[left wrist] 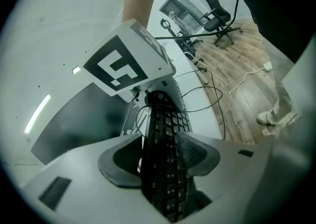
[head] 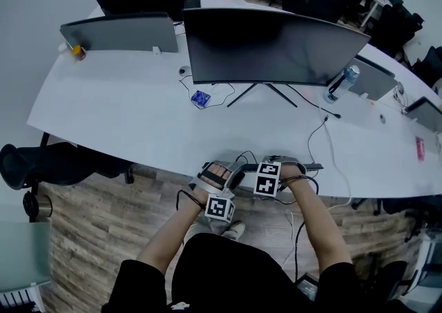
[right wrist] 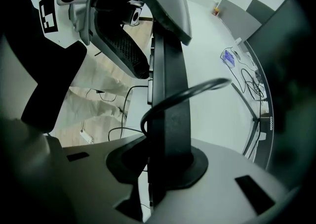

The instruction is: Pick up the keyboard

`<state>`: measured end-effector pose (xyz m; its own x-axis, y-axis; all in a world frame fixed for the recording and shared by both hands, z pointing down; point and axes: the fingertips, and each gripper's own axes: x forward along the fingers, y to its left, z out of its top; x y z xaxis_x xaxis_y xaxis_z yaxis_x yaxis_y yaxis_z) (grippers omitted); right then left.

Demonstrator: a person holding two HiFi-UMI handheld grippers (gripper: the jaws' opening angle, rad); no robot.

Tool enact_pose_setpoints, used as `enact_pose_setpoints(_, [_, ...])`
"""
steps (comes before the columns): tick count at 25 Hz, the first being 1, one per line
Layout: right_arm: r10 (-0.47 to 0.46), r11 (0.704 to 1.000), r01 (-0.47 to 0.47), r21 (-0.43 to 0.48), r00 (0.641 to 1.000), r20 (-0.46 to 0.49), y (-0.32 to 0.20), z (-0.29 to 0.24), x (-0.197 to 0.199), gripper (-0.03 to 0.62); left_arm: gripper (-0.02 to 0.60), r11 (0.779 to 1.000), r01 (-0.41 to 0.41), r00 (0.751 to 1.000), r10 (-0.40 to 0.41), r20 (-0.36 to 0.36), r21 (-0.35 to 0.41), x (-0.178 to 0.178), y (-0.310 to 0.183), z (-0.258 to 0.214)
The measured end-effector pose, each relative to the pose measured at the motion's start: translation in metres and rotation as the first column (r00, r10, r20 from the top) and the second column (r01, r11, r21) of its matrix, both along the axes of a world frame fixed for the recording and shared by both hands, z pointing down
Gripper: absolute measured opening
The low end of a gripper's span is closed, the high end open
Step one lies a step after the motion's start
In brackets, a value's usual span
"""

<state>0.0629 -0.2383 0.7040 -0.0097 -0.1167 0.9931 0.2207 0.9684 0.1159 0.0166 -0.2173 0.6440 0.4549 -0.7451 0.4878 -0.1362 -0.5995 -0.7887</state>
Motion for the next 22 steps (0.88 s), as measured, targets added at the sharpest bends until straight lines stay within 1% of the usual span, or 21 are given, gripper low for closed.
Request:
enact_pose_setpoints(2, [0.011,1.000,-0.011,0.005,1.000,0.008,-0.001,0.000,0.001,0.080,0.221,1.000,0.004,1.000,-0.004,-0.024,-0.013,-0.001,0.001,-0.004])
enact_pose_setpoints(4, [0.026,1.000,-0.026,0.007,1.000,0.016,-0.001,0.000,0.003,0.080,0.176,1.000,0.013,0.998,-0.014,-0.064,-0.023,-0.003,0.003,-0.012])
enact_pose_setpoints(5, [0.034,0.999,-0.034,0.007,0.999,0.021,-0.002,-0.001,0.003,0.080,0.169,1.000,0.014,0.997,-0.016,-0.078,-0.022,-0.004,0.003,-0.016])
enact_pose_setpoints(8, [0.066,0.998,-0.066,0.010,0.997,0.042,-0.005,-0.005,0.005,0.080,0.155,1.000,0.018,0.996,-0.018,-0.090,-0.002,-0.005,0.001,-0.028])
enact_pose_setpoints(13, [0.158,0.987,-0.159,0.010,0.983,0.098,-0.011,-0.017,0.015,0.078,0.126,0.998,0.062,0.984,-0.060,-0.165,0.004,-0.008,0.000,-0.055])
enact_pose_setpoints(15, [0.197,0.980,-0.200,0.011,0.972,0.127,-0.015,-0.025,0.020,0.078,0.103,0.997,0.078,0.979,-0.075,-0.192,0.008,-0.009,0.001,-0.063])
enact_pose_setpoints(18, [0.246,0.967,-0.253,0.016,0.953,0.177,-0.018,-0.038,0.025,0.078,0.063,0.994,0.112,0.964,-0.106,-0.243,0.008,-0.013,0.004,-0.077])
enact_pose_setpoints(19, [0.260,0.963,-0.269,0.017,0.945,0.196,-0.019,-0.044,0.025,0.078,0.040,0.992,0.125,0.956,-0.121,-0.266,-0.001,-0.014,0.004,-0.082])
enact_pose_setpoints(22, [0.303,0.947,-0.320,0.021,0.914,0.270,-0.021,-0.065,0.026,0.078,0.015,0.985,0.169,0.931,-0.166,-0.324,-0.019,-0.016,0.006,-0.096])
